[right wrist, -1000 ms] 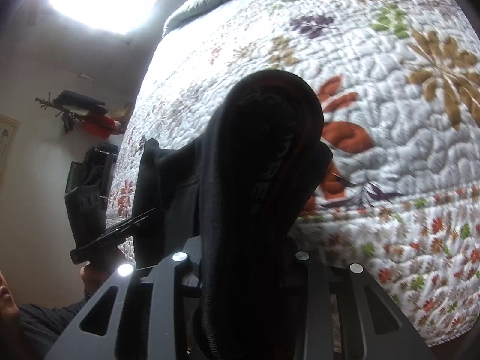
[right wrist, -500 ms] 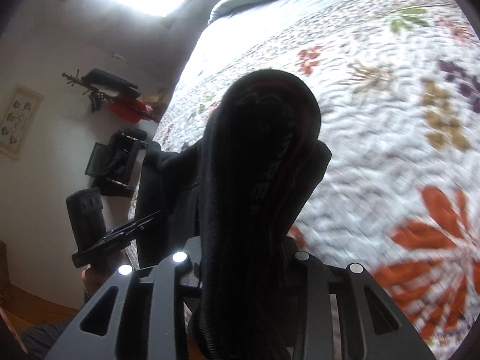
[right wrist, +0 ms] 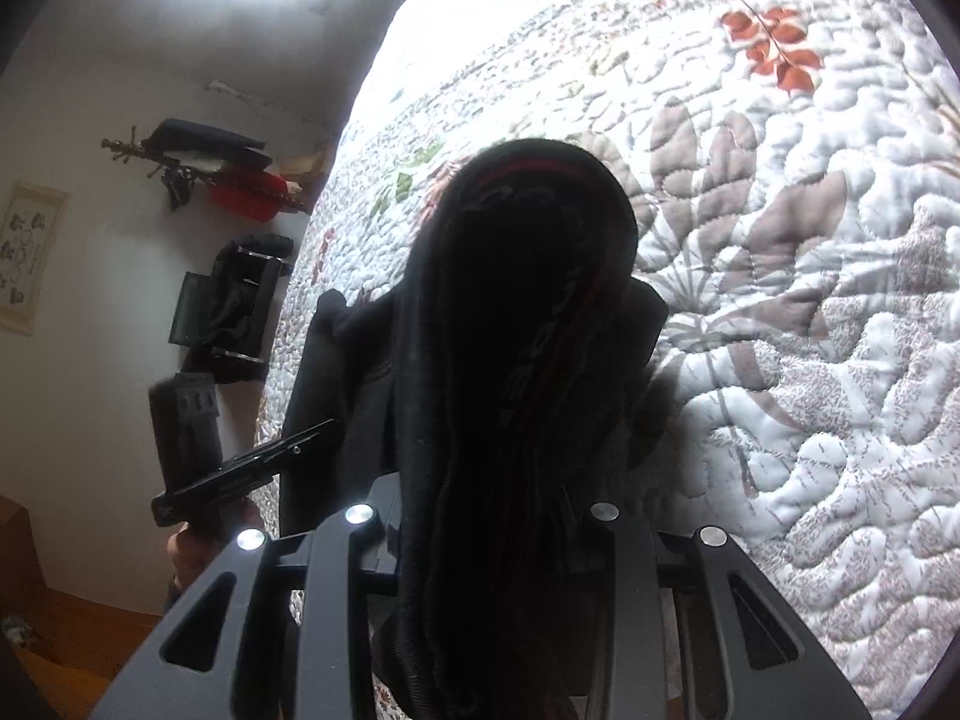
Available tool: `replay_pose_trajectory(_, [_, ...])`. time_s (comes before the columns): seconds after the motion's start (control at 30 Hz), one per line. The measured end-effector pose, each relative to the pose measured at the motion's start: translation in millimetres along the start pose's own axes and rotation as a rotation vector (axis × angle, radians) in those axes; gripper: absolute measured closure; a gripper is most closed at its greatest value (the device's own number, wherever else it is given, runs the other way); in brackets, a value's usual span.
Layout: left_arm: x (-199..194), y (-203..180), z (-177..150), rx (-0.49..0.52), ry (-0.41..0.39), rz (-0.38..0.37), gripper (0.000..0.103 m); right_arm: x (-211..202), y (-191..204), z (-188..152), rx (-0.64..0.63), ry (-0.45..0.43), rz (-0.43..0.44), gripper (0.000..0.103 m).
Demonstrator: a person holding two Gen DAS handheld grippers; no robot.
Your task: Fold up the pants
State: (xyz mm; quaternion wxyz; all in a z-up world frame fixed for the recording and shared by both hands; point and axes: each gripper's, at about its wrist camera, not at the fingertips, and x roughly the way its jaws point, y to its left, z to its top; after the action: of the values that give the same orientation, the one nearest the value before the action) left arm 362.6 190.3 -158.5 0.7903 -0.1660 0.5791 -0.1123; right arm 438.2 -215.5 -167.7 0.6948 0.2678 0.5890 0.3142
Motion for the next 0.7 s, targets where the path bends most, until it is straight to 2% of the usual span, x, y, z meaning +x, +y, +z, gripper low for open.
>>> replay_pose_trajectory(0.1, [1.9, 3.0, -0.4, 0.000, -0.006, -0.017, 0.066, -2.1, -18.8, -4.4, 0.023, 0.010, -0.001, 0.064])
replay_pose_trajectory(0.13, [2.5, 3.1, -0.4, -0.005, -0.013, -0.025, 0.064, 0.2, -18.5, -4.4, 0.030, 0.013, -0.004, 0.055])
replay_pose_trajectory(0.17, [4.1, 1.0, -2.8, -0.006, -0.017, -0.029, 0.059, 1.8, -18.2, -2.9, 0.036, 0.017, -0.021, 0.042])
replay_pose_trajectory(0.23, [-1.2, 6.9, -6.8, -0.013, -0.029, -0.063, 0.043, -6.9, -19.8, -6.3, 0.036, -0.001, -0.053, 0.040])
replay_pose_trajectory(0.27, [-6.7, 9.5, -8.4, -0.015, -0.043, -0.087, 0.031, -14.4, -18.3, -6.9, 0.035, -0.020, -0.059, 0.038])
replay_pose_trajectory(0.33, [-23.1, 17.2, -14.1, -0.014, -0.091, -0.093, 0.027, -39.9, -14.5, -4.8, 0.029, -0.099, -0.085, 0.037])
replay_pose_trajectory(0.4, [-42.6, 19.9, -13.4, -0.012, -0.144, -0.090, 0.026, -69.0, -8.5, -2.1, 0.011, -0.195, -0.112, 0.038])
replay_pose_trajectory(0.47, [-61.3, 20.5, -10.0, -0.018, -0.205, -0.109, 0.026, -93.0, 0.8, 1.7, -0.001, -0.266, -0.088, 0.053])
replay_pose_trajectory(0.53, [-78.8, 15.4, -4.3, -0.005, -0.267, -0.191, 0.026, -107.2, 14.1, 5.8, -0.032, -0.305, -0.030, 0.057])
replay_pose_trajectory(0.6, [-86.0, 6.9, 2.7, 0.027, -0.299, -0.306, 0.022, -97.7, 27.6, 12.5, -0.058, -0.280, 0.017, 0.062])
replay_pose_trajectory(0.7, [-67.4, -3.8, 18.0, 0.029, -0.263, -0.429, 0.020, -59.0, 33.7, 24.0, -0.044, -0.217, 0.019, 0.063])
